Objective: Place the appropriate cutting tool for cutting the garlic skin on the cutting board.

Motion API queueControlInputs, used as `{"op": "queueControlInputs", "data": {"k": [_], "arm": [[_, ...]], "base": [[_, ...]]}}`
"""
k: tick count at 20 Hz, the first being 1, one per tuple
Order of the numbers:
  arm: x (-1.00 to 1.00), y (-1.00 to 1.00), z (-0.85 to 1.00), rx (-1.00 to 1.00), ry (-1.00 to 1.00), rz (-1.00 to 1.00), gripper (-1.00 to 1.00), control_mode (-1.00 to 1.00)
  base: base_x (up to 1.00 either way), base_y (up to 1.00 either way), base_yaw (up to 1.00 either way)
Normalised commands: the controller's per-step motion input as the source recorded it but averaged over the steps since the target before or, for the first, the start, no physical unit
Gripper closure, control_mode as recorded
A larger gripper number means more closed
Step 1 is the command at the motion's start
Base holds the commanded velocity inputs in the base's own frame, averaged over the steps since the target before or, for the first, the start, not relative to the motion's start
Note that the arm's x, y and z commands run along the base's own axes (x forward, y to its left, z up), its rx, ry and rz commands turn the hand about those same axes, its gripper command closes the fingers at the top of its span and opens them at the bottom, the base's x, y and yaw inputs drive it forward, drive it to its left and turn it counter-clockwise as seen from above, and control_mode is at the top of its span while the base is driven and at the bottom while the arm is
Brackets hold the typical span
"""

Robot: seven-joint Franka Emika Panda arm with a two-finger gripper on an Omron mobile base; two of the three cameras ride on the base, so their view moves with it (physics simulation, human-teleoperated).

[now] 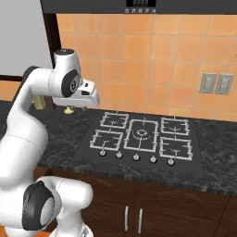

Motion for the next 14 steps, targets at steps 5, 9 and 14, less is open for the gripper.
{"op": "queueControlInputs", "data": {"k": [5,9,14], "arm": [[-0.41,0.11,-0.08,-0.01,-0.04,0.03,-1.00,-1.00],[-0.75,0.79,-0.51,-0.10,-0.02,0.07,-1.00,-1.00],[-0.57,1.00,-0.62,-0.14,0.12,0.00,-1.00,-1.00]], "base": [[0.00,0.00,0.00],[0.00,0.00,0.00],[0.00,0.00,0.00]]}}
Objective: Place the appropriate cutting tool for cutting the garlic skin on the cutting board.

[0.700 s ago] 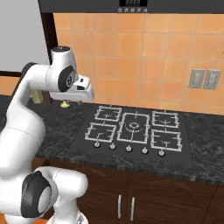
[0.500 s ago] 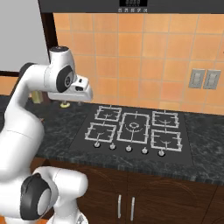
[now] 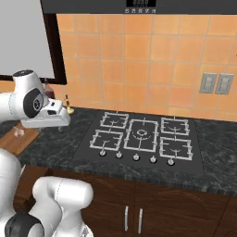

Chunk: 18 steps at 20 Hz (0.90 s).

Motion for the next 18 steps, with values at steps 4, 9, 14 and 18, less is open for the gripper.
{"op": "queueControlInputs", "data": {"k": [4,9,14,18], "arm": [[-0.33,0.92,-0.60,-0.01,0.29,0.00,-1.00,-1.00],[-0.08,0.73,-0.44,0.00,0.40,0.05,-1.00,-1.00],[-0.15,0.54,-0.54,0.06,0.27,0.05,-1.00,-1.00],[-0.28,0.37,-0.49,0.11,0.17,0.01,-1.00,-1.00]], "base": [[0.00,0.00,0.00],[0.00,0.00,0.00],[0.00,0.00,0.00],[0.00,0.00,0.00]]}}
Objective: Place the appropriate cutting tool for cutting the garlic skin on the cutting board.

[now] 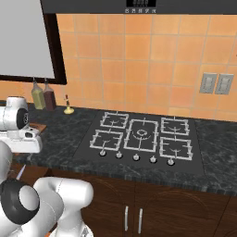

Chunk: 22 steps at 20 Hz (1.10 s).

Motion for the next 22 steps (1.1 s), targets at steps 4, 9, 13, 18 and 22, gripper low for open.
{"op": "queueControlInputs", "data": {"k": [4,9,13,18,22], "arm": [[-0.13,0.35,-0.45,0.09,0.18,0.00,-1.00,-1.00],[-0.08,0.38,-0.55,0.01,0.16,0.00,-1.00,-1.00],[0.00,0.41,-0.61,0.00,0.06,0.00,-1.00,-1.00],[0.00,0.33,-0.59,0.00,0.00,0.00,-1.00,-1.00],[0.01,0.17,-0.50,0.00,0.00,0.00,-1.00,-1.00]], "base": [[0.00,0.00,0.00],[0.00,0.00,0.00],[0.00,0.00,0.00],[0.00,0.00,0.00],[0.00,0.00,0.00]]}}
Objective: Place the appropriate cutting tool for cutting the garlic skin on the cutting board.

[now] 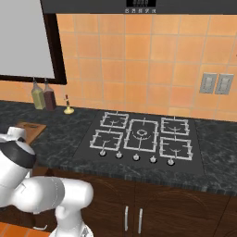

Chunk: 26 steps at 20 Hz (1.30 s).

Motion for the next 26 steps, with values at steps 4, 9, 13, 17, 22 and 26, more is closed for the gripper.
{"op": "queueControlInputs", "data": {"k": [4,9,13,17,22,26], "arm": [[0.00,0.09,-0.48,0.00,0.00,0.00,-1.00,-1.00],[0.00,0.08,-0.36,0.01,0.00,0.00,-1.00,-1.00],[0.00,0.06,-0.38,0.00,0.00,0.00,-1.00,-1.00],[-0.10,0.05,-0.40,0.00,0.00,0.00,-1.00,-1.00],[-0.38,0.00,-0.20,0.00,0.09,0.00,-1.00,-1.00],[-0.67,0.00,0.00,0.00,0.13,0.00,-1.00,-1.00]], "base": [[0.00,0.00,0.00],[0.00,0.00,0.00],[0.00,0.00,0.00],[0.00,0.00,0.00],[0.00,0.00,0.00],[0.00,0.00,0.00]]}}
